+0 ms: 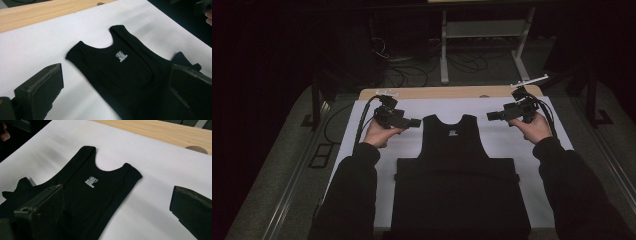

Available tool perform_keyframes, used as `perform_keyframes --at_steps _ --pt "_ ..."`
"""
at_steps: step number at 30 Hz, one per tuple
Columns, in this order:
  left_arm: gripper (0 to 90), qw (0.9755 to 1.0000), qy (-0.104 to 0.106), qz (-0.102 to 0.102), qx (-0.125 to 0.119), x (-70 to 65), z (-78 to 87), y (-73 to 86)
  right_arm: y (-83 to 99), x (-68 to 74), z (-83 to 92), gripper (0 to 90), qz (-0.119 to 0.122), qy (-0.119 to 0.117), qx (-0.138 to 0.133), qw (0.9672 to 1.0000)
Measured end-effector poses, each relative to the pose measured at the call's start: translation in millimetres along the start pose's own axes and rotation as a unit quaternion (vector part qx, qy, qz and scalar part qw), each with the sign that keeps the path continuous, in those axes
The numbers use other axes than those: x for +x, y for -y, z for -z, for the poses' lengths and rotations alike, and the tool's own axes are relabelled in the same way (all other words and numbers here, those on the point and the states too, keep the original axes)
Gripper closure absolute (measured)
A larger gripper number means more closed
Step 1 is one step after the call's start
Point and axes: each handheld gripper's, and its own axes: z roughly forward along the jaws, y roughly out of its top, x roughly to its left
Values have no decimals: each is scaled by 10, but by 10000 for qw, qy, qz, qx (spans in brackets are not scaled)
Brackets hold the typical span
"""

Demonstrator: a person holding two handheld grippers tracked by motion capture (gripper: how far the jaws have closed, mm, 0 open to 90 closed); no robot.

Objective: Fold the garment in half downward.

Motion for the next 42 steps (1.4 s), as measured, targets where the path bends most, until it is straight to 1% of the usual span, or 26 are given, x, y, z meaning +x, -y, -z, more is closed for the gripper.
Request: perform_keyframes --at_steps 2,5,8,12,15,19,21,24,25,29,31,35,38,42 --pt "0 10000 -34 15 -11 33 -21 -5 -13 -18 -25 0 2 5 -9 10000" --pt "0 9999 -56 103 -49 83 -58 -13 -28 -41 -64 0 -10 16 -6 10000" --pt "0 9998 -59 166 -5 140 -97 -21 -33 -81 -107 0 -16 112 50 9999" --pt "0 9997 -125 220 22 200 -135 -39 -30 -144 -155 0 -123 151 57 9998" --pt "0 9995 -185 250 -30 240 -152 -53 -25 -197 -180 0 -197 175 33 9996" --pt "0 9987 -220 414 -178 300 -197 -49 -15 -257 -214 0 -313 195 2 9993" --pt "0 9986 -229 456 -149 323 -242 -31 -10 -278 -229 0 -353 211 -18 9992" --pt "0 9986 -250 468 -44 343 -315 -5 -10 -307 -261 0 -388 257 -37 9989" --pt "0 9985 -250 487 -42 346 -335 0 -11 -313 -275 0 -433 277 -53 9987" --pt "0 9982 -254 541 -110 369 -409 13 -9 -349 -335 2 -482 297 -57 9984" --pt "0 9979 -252 596 -101 387 -447 24 -3 -364 -373 22 -522 292 -61 9982" --pt "0 9977 -258 633 -39 405 -521 33 -11 -361 -455 23 -510 366 -34 9980" --pt "0 9974 -262 675 -59 415 -559 28 -27 -360 -514 24 -496 329 -8 9982" --pt "9 9972 -213 718 -23 417 -598 12 -37 -346 -569 29 -567 286 4 9980"
